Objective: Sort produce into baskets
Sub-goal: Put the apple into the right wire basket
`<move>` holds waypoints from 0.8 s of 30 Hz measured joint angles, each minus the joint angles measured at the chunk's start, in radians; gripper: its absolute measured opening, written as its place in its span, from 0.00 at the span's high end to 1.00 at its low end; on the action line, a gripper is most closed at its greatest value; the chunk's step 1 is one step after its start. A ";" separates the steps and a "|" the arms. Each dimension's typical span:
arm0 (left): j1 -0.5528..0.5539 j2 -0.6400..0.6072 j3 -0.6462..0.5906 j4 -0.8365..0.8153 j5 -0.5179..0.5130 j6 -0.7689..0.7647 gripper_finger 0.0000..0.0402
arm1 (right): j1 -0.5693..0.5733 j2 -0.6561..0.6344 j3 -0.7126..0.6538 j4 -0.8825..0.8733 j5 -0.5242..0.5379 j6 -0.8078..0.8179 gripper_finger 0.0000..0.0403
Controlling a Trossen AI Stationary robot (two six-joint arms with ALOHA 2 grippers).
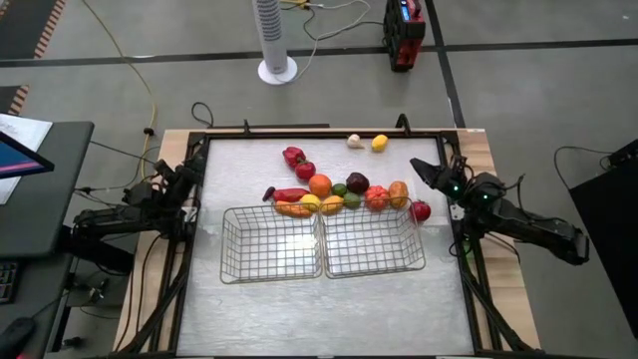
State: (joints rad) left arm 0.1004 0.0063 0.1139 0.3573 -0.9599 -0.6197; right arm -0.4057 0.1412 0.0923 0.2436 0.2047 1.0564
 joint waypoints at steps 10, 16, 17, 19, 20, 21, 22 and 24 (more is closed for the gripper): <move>0.052 0.092 0.017 -0.005 0.122 -0.100 1.00 | -0.055 0.260 0.300 -0.291 0.010 -0.232 0.22; 0.084 0.302 0.113 -0.020 0.200 -0.071 1.00 | -0.136 0.474 0.468 -0.412 -0.020 -0.341 0.22; 0.091 0.341 0.138 -0.042 0.217 -0.060 1.00 | -0.150 0.509 0.496 -0.440 -0.022 -0.359 0.22; 0.106 0.415 0.193 -0.116 0.248 -0.042 1.00 | -0.169 0.574 0.554 -0.497 -0.027 -0.390 0.22; 0.115 0.451 0.223 -0.160 0.264 -0.041 1.00 | -0.175 0.606 0.582 -0.524 -0.028 -0.404 0.22; 0.125 0.484 0.251 -0.203 0.283 -0.041 1.00 | -0.181 0.637 0.611 -0.552 -0.030 -0.417 0.22; 0.135 0.516 0.280 -0.247 0.309 -0.043 1.00 | -0.185 0.666 0.637 -0.582 -0.034 -0.435 0.22; 0.158 0.579 0.338 -0.332 0.376 -0.043 1.00 | -0.190 0.724 0.688 -0.642 -0.048 -0.477 0.22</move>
State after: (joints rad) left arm 0.2584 0.5853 0.4517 0.0257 -0.5834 -0.6624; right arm -0.5952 0.8650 0.7804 -0.3989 0.1565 0.5793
